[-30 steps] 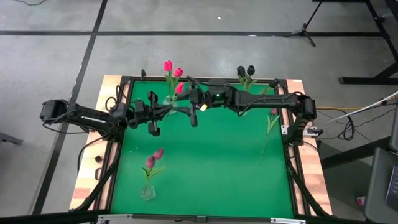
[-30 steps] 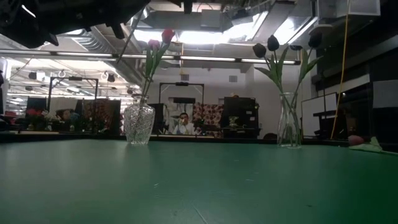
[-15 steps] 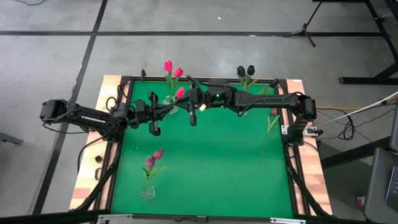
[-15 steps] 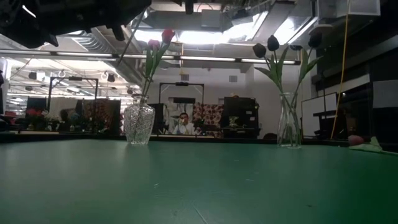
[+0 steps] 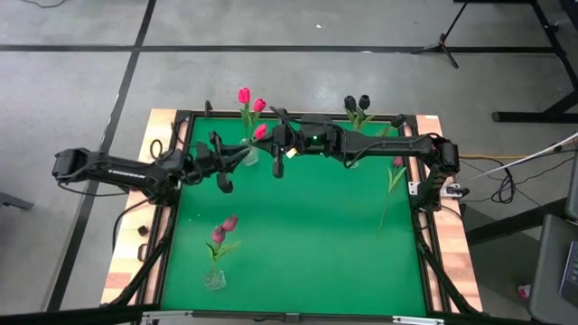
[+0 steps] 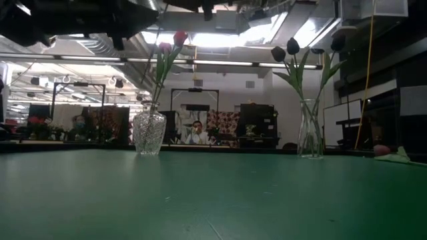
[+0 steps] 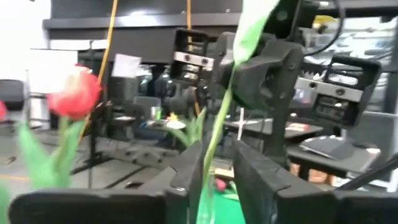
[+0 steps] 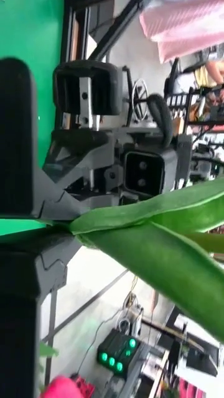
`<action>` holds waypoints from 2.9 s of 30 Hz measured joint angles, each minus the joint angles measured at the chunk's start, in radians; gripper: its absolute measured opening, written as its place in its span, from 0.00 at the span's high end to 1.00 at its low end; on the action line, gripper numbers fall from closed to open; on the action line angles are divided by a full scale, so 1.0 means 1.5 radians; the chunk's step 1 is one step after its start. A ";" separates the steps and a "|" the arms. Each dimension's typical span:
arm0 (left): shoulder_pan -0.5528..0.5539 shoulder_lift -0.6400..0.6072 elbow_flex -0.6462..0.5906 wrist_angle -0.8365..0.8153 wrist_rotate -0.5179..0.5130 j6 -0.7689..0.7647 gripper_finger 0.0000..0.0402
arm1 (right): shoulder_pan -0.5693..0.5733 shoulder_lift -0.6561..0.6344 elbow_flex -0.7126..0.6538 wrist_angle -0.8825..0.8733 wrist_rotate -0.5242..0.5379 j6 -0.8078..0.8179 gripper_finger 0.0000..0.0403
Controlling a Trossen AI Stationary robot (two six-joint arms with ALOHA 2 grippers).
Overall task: Sort flowers into vase by color
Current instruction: Put the pink flower into the top left transparent vase, then put the dark red flower into the bottom transparent flower vase
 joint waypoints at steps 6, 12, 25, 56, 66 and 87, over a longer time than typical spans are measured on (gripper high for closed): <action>-0.001 -0.097 0.000 -0.106 -0.054 -0.013 0.70 | -0.006 0.000 0.000 0.011 0.040 -0.012 0.99; -0.015 -0.157 0.000 -0.208 -0.092 -0.020 0.66 | -0.031 0.027 0.001 0.073 0.066 -0.015 0.98; -0.029 -0.165 -0.001 -0.321 -0.129 -0.042 0.66 | -0.091 0.083 0.000 0.092 0.032 0.036 0.98; -0.029 -0.165 -0.001 -0.373 -0.134 -0.094 0.66 | -0.100 0.089 0.000 0.004 -0.020 0.089 0.44; -0.029 -0.165 -0.001 -0.395 -0.136 -0.094 0.66 | -0.100 0.032 0.000 -0.138 -0.005 0.070 0.45; -0.042 -0.165 -0.001 -0.472 -0.127 -0.164 0.66 | 0.050 -0.052 -0.001 -0.501 0.037 0.037 0.45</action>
